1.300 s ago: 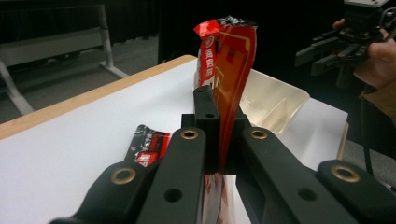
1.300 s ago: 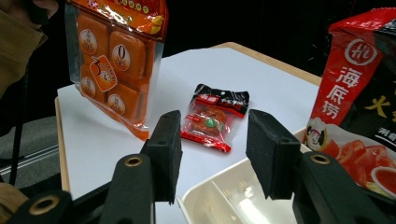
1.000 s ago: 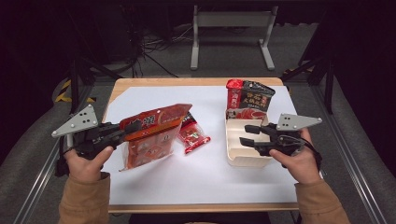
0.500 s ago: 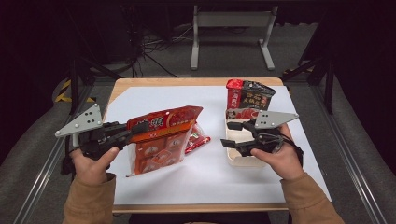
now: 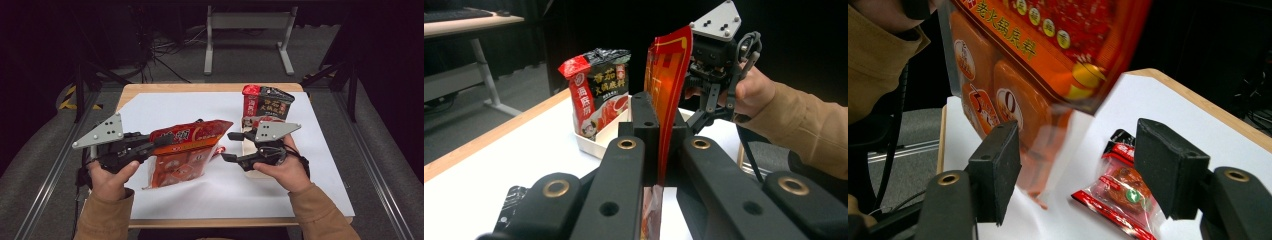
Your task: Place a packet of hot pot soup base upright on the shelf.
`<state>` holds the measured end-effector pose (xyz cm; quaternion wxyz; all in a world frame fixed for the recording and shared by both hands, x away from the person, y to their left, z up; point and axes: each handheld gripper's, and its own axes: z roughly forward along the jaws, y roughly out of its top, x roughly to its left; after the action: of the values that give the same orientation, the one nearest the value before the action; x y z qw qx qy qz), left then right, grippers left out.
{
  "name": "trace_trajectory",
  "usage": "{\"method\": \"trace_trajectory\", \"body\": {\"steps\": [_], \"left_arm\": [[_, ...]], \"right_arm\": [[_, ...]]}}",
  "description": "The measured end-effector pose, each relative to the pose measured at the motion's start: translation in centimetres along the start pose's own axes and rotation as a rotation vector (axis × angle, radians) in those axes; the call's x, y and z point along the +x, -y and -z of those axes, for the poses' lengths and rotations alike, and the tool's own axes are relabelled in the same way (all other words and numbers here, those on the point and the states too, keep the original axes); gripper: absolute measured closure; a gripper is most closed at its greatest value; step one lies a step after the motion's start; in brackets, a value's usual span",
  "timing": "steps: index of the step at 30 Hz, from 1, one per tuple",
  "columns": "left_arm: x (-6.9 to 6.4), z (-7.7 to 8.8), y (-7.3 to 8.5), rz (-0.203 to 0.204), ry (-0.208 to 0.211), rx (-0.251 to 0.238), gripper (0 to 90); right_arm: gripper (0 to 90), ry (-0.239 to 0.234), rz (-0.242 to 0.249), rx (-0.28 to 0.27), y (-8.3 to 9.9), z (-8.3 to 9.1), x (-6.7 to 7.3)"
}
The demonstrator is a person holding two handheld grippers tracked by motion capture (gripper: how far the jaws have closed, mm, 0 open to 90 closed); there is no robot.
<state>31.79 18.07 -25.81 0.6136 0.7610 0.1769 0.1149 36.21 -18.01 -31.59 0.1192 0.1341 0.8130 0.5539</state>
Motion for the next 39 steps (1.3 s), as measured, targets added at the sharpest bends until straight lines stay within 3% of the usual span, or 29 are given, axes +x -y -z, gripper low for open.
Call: {"method": "trace_trajectory", "body": {"steps": [10,21,29,39], "left_arm": [[-0.8,-1.1,-0.3,-0.009,0.034,-0.004,90.0],[-1.1,-1.1,-0.3,-0.015,0.049,-0.016,90.0],[-1.1,-1.1,-0.2,-0.014,0.057,-0.026,90.0],[-0.9,-1.1,-0.1,-0.010,0.055,-0.032,90.0]], "right_arm": [[35.5,-0.054,0.033,-0.011,0.0,-2.2,0.8],[33.4,-0.096,0.071,-0.007,0.6,-4.3,1.2],[32.4,-0.134,0.061,-0.031,1.1,-4.9,1.2],[41.9,-0.164,0.053,-0.038,1.3,-5.0,1.5]]}}
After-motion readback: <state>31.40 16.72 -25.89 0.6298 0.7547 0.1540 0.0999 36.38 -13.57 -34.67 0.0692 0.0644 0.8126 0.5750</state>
